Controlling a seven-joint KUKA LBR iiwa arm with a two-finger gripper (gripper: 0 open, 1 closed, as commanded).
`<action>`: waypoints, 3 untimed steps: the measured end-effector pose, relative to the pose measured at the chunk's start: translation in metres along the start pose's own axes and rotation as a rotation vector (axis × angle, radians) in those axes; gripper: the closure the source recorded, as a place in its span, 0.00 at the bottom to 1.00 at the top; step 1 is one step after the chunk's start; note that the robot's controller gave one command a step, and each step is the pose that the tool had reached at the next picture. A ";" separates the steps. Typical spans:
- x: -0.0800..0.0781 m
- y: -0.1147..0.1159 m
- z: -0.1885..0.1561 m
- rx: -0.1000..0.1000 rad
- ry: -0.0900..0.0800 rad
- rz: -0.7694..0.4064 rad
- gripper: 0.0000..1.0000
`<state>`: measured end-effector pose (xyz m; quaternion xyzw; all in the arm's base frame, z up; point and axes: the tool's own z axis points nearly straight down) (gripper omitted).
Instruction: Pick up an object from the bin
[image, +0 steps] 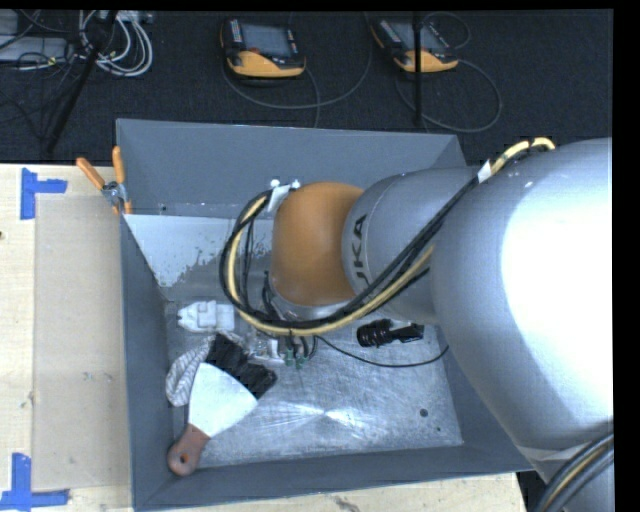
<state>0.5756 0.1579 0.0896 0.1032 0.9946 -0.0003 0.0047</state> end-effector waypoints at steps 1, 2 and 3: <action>0.003 -0.012 -0.031 0.001 0.011 0.211 1.00; -0.004 0.020 -0.032 0.003 0.005 0.372 1.00; -0.001 0.035 -0.072 0.006 0.015 0.108 1.00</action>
Offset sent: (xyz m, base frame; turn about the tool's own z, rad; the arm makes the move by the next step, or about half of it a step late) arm 0.0219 0.0804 0.0240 0.1811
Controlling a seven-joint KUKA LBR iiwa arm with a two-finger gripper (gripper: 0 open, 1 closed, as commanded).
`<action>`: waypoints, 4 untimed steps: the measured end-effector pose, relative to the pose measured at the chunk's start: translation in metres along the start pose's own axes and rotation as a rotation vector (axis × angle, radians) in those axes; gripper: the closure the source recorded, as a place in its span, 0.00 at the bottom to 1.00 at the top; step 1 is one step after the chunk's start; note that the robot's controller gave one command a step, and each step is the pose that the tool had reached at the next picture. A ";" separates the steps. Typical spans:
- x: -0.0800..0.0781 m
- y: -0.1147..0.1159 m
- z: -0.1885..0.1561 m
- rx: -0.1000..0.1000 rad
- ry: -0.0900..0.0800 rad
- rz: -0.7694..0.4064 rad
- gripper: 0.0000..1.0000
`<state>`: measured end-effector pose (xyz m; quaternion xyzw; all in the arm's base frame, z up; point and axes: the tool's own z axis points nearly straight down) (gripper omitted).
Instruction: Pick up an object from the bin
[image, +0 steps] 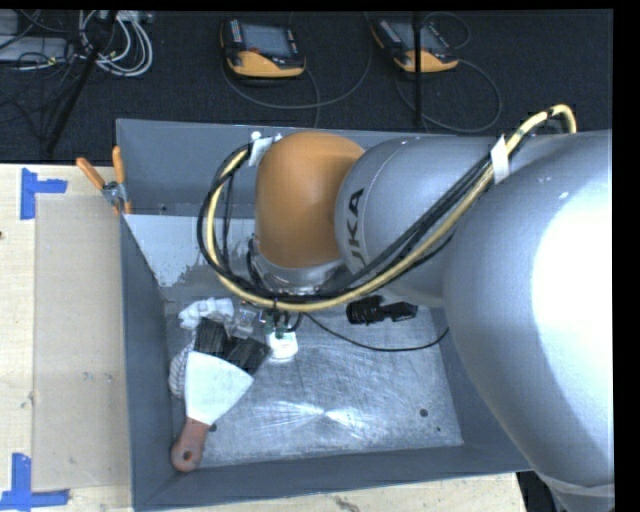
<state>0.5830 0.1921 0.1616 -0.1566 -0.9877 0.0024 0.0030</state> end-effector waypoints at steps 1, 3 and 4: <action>-0.016 0.001 -0.019 -0.012 -0.019 -0.172 1.00; -0.027 0.024 0.035 -0.005 -0.006 -0.308 0.00; -0.027 0.025 0.041 -0.004 -0.005 -0.307 0.00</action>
Offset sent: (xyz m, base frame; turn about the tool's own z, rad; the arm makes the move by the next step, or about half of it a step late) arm 0.0267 0.0339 0.0834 -0.5566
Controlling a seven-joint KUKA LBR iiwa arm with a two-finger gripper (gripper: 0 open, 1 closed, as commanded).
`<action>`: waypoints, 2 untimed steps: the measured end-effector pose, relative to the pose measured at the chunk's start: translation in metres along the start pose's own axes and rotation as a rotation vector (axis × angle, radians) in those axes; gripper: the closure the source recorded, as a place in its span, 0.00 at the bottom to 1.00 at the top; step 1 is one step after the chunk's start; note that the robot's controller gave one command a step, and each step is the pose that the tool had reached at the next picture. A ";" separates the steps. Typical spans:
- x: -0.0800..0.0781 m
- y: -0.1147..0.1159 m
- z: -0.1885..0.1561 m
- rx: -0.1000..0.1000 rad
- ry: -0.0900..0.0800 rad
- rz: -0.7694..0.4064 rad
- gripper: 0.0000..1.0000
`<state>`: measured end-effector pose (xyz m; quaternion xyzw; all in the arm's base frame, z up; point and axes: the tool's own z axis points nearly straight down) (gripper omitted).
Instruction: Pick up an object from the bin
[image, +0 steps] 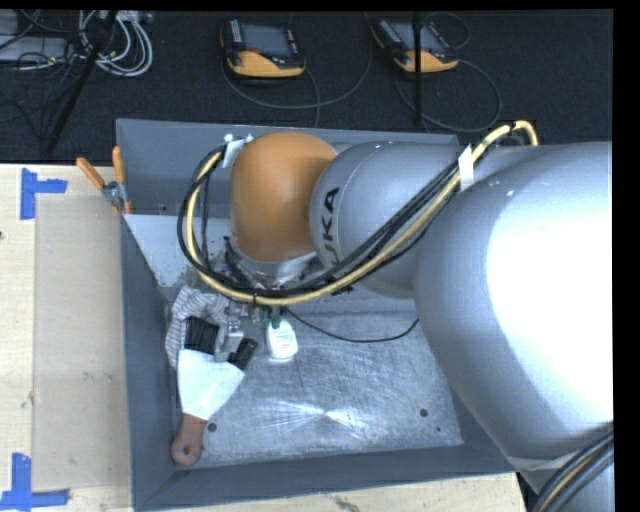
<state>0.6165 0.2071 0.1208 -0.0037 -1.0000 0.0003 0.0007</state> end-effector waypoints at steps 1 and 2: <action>-0.001 -0.003 0.021 -0.002 -0.004 0.062 0.00; -0.012 -0.007 0.040 -0.009 -0.031 -0.094 1.00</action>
Offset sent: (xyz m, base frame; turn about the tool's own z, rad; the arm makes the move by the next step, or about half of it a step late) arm 0.0033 -0.0103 -0.0508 -0.0941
